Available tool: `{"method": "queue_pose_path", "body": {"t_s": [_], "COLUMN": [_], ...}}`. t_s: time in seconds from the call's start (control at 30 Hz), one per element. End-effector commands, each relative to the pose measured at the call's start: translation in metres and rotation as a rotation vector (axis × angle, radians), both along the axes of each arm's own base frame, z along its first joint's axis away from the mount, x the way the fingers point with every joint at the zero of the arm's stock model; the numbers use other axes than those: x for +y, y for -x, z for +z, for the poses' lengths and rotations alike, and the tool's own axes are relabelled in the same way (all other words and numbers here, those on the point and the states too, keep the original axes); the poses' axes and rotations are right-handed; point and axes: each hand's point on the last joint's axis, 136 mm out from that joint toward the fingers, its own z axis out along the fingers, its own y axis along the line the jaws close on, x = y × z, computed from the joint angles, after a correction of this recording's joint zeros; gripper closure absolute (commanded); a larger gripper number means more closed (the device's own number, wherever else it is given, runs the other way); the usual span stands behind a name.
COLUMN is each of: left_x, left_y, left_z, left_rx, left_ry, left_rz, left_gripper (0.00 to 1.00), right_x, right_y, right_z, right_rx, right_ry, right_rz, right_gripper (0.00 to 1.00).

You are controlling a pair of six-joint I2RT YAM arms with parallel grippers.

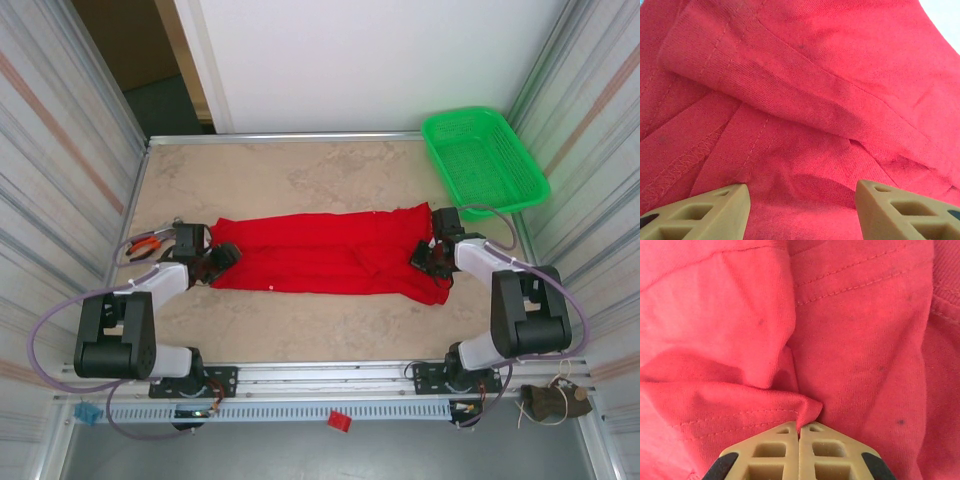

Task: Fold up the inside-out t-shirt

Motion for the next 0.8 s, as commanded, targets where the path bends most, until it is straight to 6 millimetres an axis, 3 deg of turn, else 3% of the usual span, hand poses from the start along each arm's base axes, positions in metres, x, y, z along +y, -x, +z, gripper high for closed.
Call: {"method": "queue_pose_path", "body": {"t_s": [0.0,0.23,0.53,0.57,0.63,0.77], "left_x": [0.014,0.017,0.018,0.018,0.017,0.008], "left_y": [0.031,0.032,0.030,0.027,0.023,0.007], "left_z": [-0.029,-0.031,-0.025,-0.021,-0.011,0.030], "left_rx": [0.142,0.150,0.138,0.127,0.109,0.009], "left_ry": [-0.063,-0.066,-0.064,-0.064,-0.064,-0.057], "left_rz": [0.039,0.046,0.044,0.038,0.027,-0.035], "left_gripper": [0.41,0.41,0.41,0.41,0.41,0.41], "right_x": [-0.006,-0.030,-0.048,-0.050,-0.051,-0.059], "right_y": [0.007,0.026,0.063,0.063,0.059,0.038], "right_z": [0.014,0.031,-0.003,-0.003,0.005,0.037], "right_rx": [-0.018,-0.020,0.103,0.099,0.074,-0.022], "right_ry": [-0.016,-0.010,0.011,-0.007,-0.020,0.018], "right_rz": [-0.026,-0.092,-0.219,-0.237,-0.247,-0.240], "right_gripper": [1.00,1.00,1.00,0.96,0.65,0.43]}}
